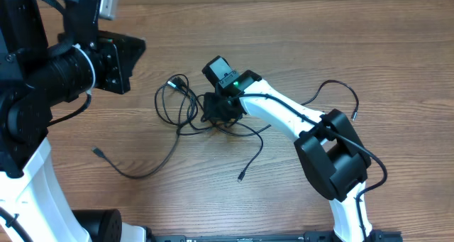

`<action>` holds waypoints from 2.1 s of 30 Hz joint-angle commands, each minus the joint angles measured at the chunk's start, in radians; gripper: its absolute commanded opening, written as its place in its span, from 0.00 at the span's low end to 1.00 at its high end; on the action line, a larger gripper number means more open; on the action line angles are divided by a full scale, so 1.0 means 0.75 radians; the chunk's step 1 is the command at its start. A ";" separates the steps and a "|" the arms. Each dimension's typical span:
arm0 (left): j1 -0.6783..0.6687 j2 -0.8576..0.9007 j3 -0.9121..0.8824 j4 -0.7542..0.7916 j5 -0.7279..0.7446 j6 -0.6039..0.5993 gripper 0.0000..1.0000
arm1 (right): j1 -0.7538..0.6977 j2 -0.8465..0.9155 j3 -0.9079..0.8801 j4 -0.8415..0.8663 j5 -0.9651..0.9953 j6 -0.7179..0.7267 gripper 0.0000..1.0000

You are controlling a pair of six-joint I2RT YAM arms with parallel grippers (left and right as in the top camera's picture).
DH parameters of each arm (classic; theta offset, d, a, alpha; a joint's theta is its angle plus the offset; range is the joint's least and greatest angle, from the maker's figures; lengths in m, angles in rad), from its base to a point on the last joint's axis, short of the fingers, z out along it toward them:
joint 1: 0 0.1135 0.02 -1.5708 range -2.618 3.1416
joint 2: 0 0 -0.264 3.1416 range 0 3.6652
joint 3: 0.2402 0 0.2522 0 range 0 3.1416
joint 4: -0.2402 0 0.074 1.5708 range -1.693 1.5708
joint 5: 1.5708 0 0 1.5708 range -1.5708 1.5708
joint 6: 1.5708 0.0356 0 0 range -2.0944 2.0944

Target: Untangle cables

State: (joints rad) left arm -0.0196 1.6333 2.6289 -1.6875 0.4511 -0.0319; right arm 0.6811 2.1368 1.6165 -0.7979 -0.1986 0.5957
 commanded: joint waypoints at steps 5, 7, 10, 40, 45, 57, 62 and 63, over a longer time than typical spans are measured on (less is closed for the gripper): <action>-0.001 -0.034 -0.002 -0.002 -0.261 -0.047 0.04 | -0.023 -0.437 0.350 -0.270 0.150 -0.209 0.04; -0.001 -0.033 -0.002 -0.002 -0.294 -0.047 0.04 | -0.023 -0.519 0.464 -0.350 0.202 -0.219 0.04; -0.001 -0.033 -0.002 -0.002 -0.345 -0.047 0.05 | -0.023 -0.621 0.633 -0.437 0.204 -0.285 0.04; -0.195 0.184 -0.040 -0.003 0.742 0.798 1.00 | -0.211 -0.908 0.919 -0.582 0.198 -0.468 0.04; -0.374 0.292 -0.059 -0.003 0.530 0.818 0.98 | -0.237 -0.941 0.919 -0.587 0.189 -0.484 0.04; -0.570 0.560 -0.059 0.006 0.325 0.851 0.93 | -0.237 -0.951 0.919 -0.655 0.189 -0.493 0.04; -0.570 0.609 -0.058 0.015 0.327 0.851 0.76 | -0.237 -0.950 0.919 -0.669 0.189 -0.518 0.04; -0.570 0.612 -0.058 0.020 0.326 0.851 0.51 | -0.237 -0.950 0.919 -0.673 0.189 -0.519 0.04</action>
State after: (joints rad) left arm -0.4454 2.0838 2.5900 -1.6791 0.7101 0.5800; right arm 0.5056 1.4353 2.2963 -1.3048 -0.0597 0.2264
